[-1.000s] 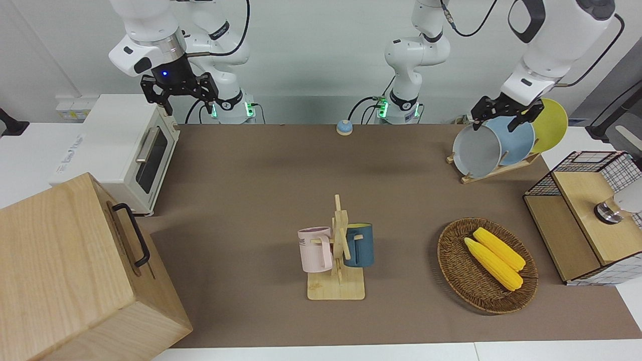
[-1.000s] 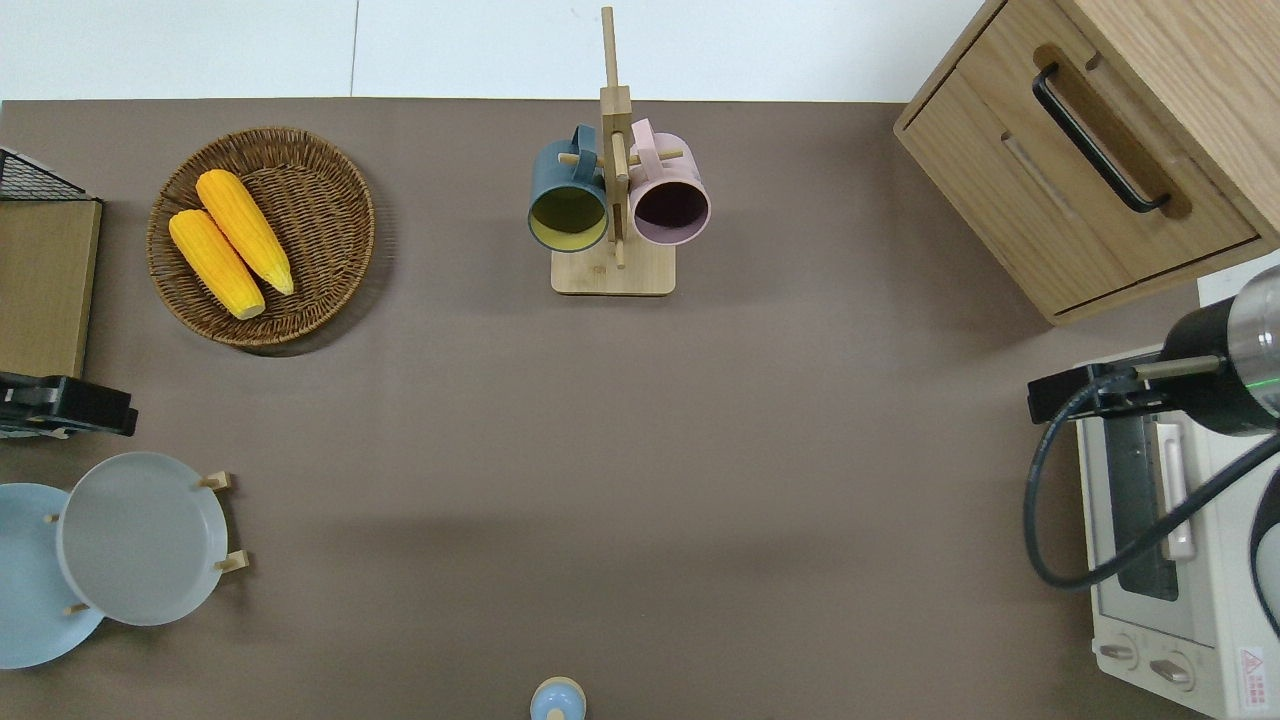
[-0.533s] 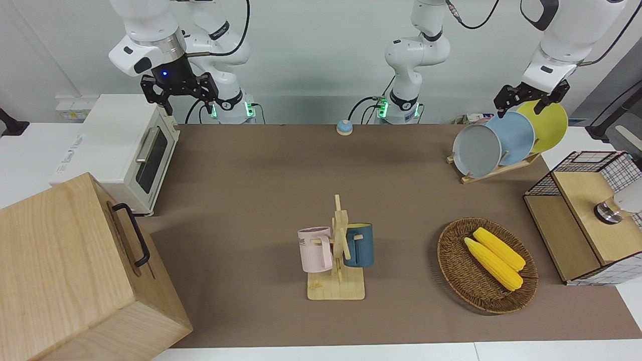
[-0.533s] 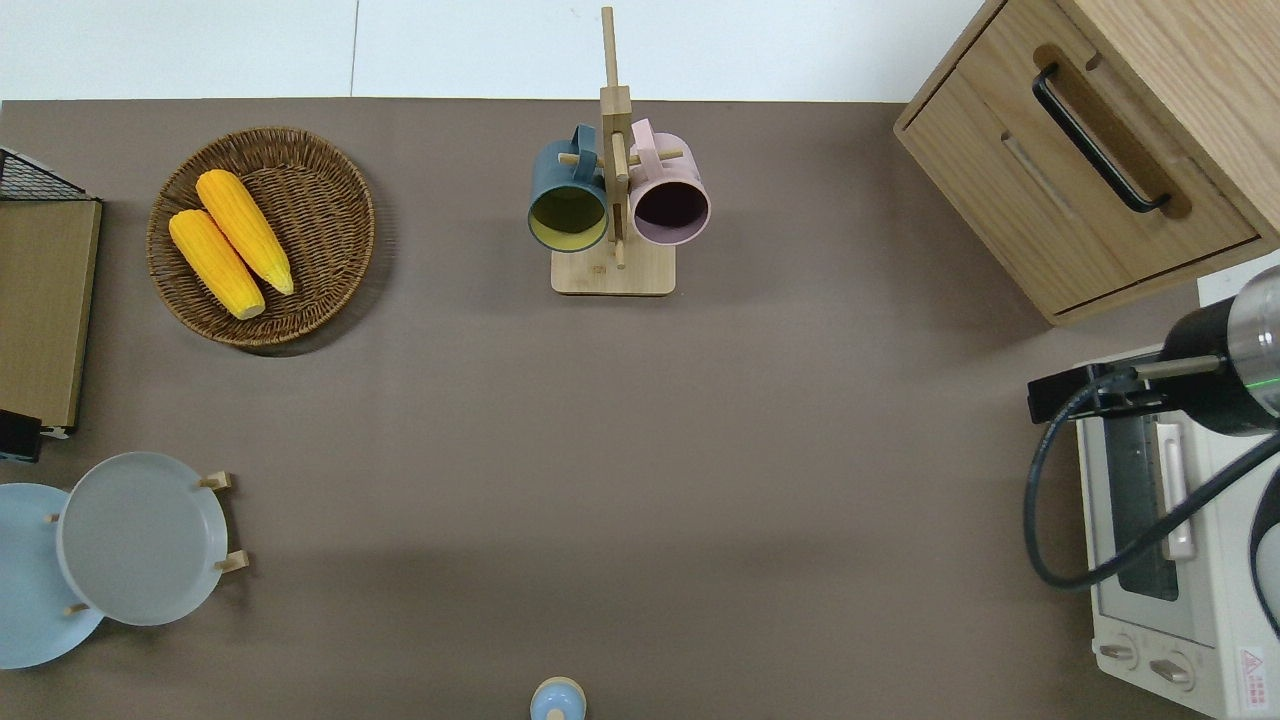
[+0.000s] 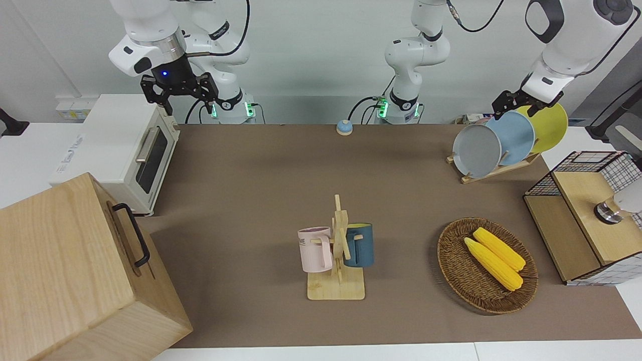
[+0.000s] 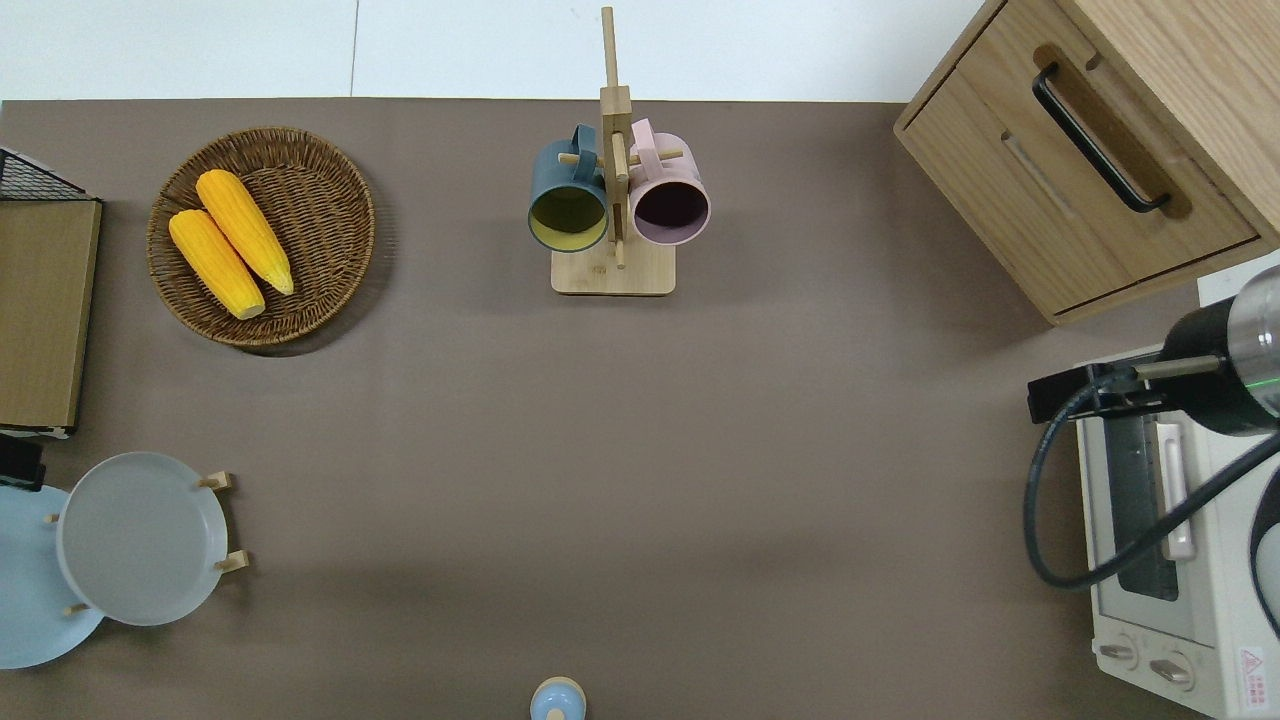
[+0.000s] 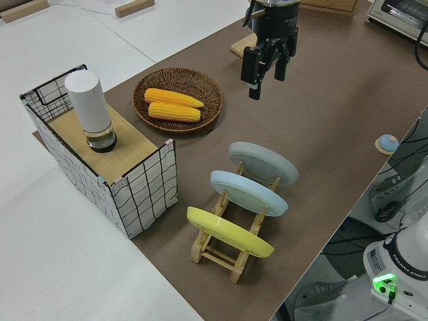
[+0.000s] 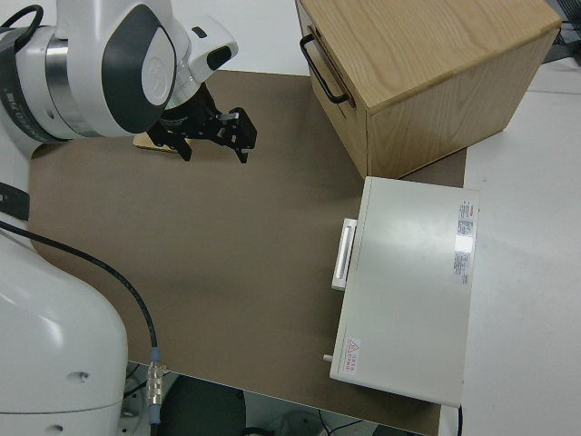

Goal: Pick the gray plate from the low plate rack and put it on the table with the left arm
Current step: 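Lower the left gripper toward the gray plate in the low rack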

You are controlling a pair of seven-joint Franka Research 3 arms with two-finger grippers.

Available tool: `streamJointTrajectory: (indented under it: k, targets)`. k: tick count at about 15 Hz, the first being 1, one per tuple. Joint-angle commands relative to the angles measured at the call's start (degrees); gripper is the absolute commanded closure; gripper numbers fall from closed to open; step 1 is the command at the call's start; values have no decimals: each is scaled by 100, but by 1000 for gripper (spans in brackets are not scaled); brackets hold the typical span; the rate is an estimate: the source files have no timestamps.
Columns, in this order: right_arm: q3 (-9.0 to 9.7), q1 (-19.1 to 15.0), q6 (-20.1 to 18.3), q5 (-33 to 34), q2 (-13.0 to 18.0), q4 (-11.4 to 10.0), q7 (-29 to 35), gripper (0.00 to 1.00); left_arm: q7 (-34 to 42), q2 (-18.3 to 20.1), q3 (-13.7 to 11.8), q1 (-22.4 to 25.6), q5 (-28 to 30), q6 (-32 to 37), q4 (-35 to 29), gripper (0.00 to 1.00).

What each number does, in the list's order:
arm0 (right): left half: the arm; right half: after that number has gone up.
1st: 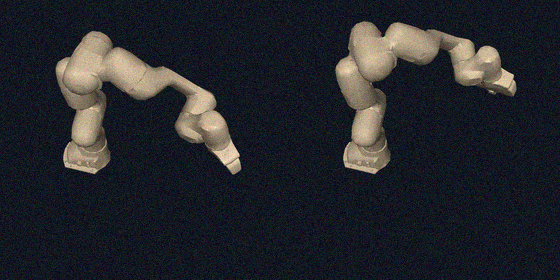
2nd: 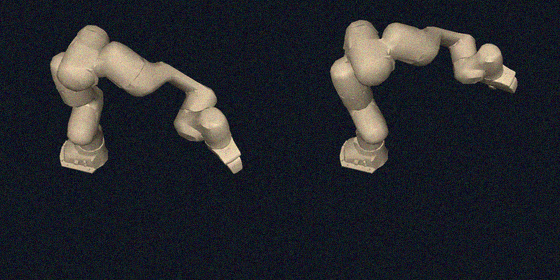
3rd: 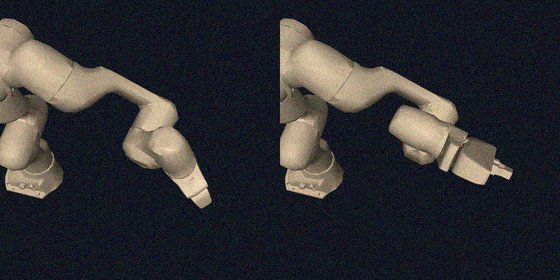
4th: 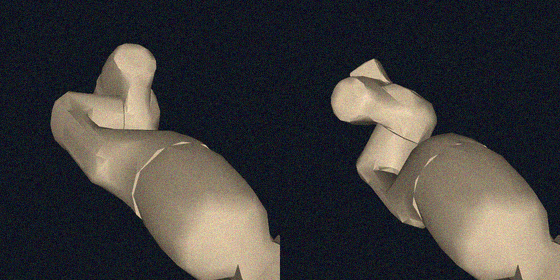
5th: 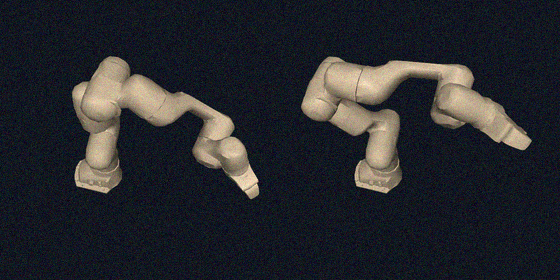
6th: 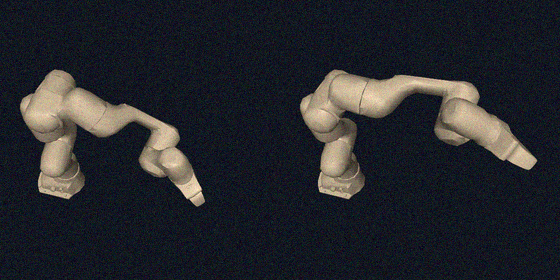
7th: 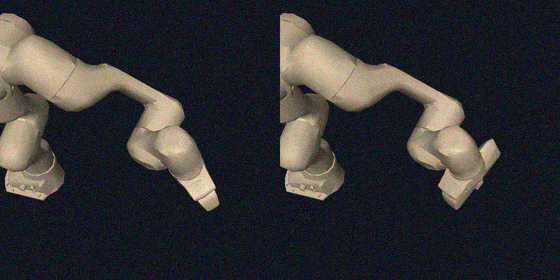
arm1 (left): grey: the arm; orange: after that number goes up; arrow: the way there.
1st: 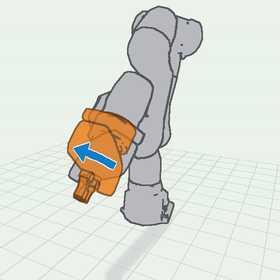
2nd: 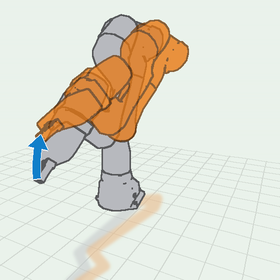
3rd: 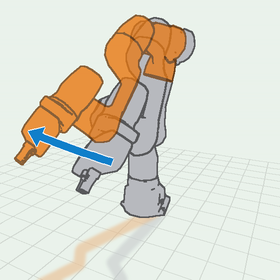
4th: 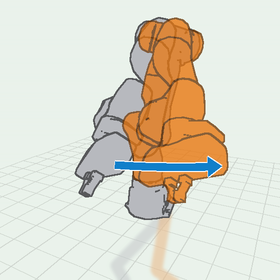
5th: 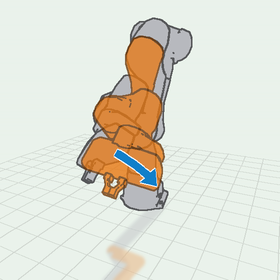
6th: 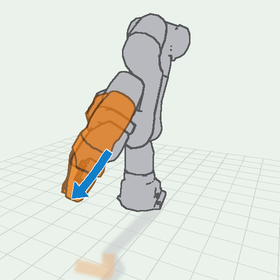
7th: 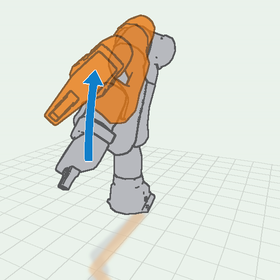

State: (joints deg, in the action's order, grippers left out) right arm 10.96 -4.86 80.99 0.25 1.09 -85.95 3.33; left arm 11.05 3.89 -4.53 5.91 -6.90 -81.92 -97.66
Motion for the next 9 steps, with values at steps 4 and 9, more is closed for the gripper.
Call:
streamJointTrajectory:
  k: [4, 9]
  targets:
    - [38, -41, -83, -43, 14, 35, 1, 13, 758, 762, -523, 236, 348, -1465, -1895, 0]
    - [29, -41, -83, -43, 14, 35, 1, 13, 697, 1053, -540, 262, 348, -2625, -3056, 0]
